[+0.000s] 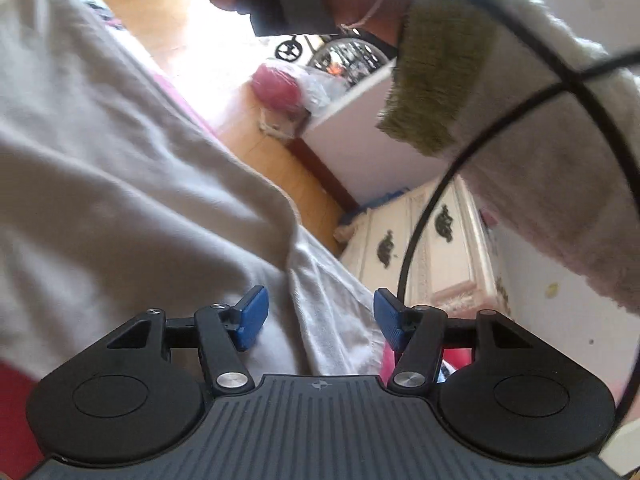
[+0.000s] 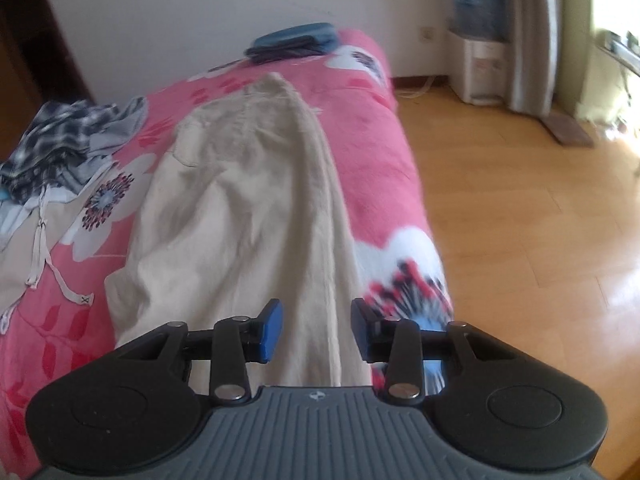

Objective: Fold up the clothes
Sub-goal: 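Press both open grippers along the lengthwise-folded trousers to smooth them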

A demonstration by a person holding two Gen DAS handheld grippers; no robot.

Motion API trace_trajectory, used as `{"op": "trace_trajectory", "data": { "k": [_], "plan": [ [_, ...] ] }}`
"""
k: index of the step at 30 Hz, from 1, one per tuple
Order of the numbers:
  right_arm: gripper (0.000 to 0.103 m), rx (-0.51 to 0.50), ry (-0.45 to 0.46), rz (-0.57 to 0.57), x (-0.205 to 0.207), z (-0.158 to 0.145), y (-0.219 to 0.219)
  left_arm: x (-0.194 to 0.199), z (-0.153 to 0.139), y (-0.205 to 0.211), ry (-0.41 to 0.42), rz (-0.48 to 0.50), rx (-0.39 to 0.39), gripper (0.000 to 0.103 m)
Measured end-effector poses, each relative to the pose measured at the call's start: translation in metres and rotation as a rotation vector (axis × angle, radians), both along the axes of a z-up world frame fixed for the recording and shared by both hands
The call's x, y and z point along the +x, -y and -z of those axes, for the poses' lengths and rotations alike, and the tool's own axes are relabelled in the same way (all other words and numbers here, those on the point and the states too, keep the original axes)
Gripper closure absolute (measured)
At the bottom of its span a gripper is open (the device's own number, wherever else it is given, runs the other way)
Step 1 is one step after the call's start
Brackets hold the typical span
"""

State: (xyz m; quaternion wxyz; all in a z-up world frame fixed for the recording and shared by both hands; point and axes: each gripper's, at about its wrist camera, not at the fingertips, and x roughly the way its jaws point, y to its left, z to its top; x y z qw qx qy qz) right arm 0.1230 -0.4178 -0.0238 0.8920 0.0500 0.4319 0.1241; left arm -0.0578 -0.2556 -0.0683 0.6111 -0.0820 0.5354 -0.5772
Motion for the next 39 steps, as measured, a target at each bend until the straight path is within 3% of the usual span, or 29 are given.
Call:
{"op": "trace_trajectory", "data": {
  "k": [8, 15, 16, 17, 21, 24, 31, 32, 35, 39],
  "plan": [
    [0.078, -0.081, -0.048, -0.019, 0.026, 0.031, -0.012, -0.001, -0.005, -0.030, 0.023, -0.051, 0.034, 0.044],
    [0.077, -0.097, -0.038, -0.007, 0.021, 0.037, -0.014, 0.016, -0.015, -0.071, 0.045, -0.044, 0.105, 0.044],
    [0.080, -0.103, -0.024, -0.013, 0.019, 0.036, -0.016, 0.018, -0.017, -0.077, 0.049, -0.044, 0.115, 0.044],
    [0.098, -0.110, -0.010, -0.016, 0.017, 0.036, -0.017, 0.021, -0.019, -0.084, 0.055, -0.046, 0.118, 0.044],
    [0.101, -0.130, 0.064, 0.018, 0.007, 0.026, -0.018, 0.022, -0.018, -0.090, 0.056, -0.068, 0.126, 0.043],
    [0.102, -0.148, 0.109, 0.046, 0.001, 0.021, -0.017, 0.015, -0.011, -0.076, 0.058, -0.068, 0.125, 0.043],
    [0.100, -0.154, 0.055, 0.060, 0.015, 0.045, -0.014, 0.011, -0.010, -0.059, 0.080, -0.032, 0.140, 0.043],
    [0.099, -0.155, 0.052, 0.063, 0.015, 0.048, -0.012, 0.010, -0.010, -0.058, 0.085, -0.025, 0.142, 0.043],
    [0.073, -0.114, 0.060, 0.147, 0.005, 0.034, 0.000, 0.008, -0.010, -0.054, 0.093, -0.004, 0.143, 0.043],
    [0.073, 0.004, 0.077, 0.272, -0.053, -0.005, 0.035, 0.001, -0.009, -0.047, 0.091, 0.025, 0.137, 0.043]
  ]
}}
